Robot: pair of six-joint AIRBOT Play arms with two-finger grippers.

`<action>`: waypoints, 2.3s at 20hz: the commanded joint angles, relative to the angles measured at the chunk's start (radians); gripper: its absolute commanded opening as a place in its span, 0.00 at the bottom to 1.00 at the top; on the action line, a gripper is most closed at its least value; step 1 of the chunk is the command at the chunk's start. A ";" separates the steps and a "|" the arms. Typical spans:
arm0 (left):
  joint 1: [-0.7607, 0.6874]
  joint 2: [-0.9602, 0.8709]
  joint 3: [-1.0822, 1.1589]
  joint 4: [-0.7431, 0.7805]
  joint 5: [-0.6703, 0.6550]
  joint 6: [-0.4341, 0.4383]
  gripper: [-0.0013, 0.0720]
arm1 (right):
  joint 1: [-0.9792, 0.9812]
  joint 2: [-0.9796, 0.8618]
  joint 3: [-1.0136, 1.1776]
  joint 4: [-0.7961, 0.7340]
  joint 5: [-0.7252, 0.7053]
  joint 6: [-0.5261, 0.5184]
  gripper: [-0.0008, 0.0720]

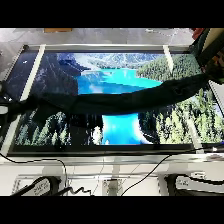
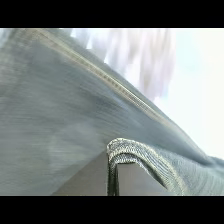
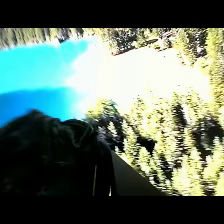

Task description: Fold the clothes and pants, and hang the long-sleeved shirts on hangers.

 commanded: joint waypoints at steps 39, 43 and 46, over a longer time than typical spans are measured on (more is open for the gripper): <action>0.370 0.388 -0.363 0.858 -0.430 -0.191 0.06 | -0.177 0.851 -1.244 -0.011 0.013 -0.237 0.05; 0.369 0.388 -0.363 0.945 -0.393 -0.246 0.06 | -0.177 0.850 -1.244 -0.071 0.065 -0.236 0.05; 0.369 0.388 -0.362 0.950 -0.336 -0.246 0.06 | -0.178 0.824 -1.244 -0.083 0.032 -0.236 0.05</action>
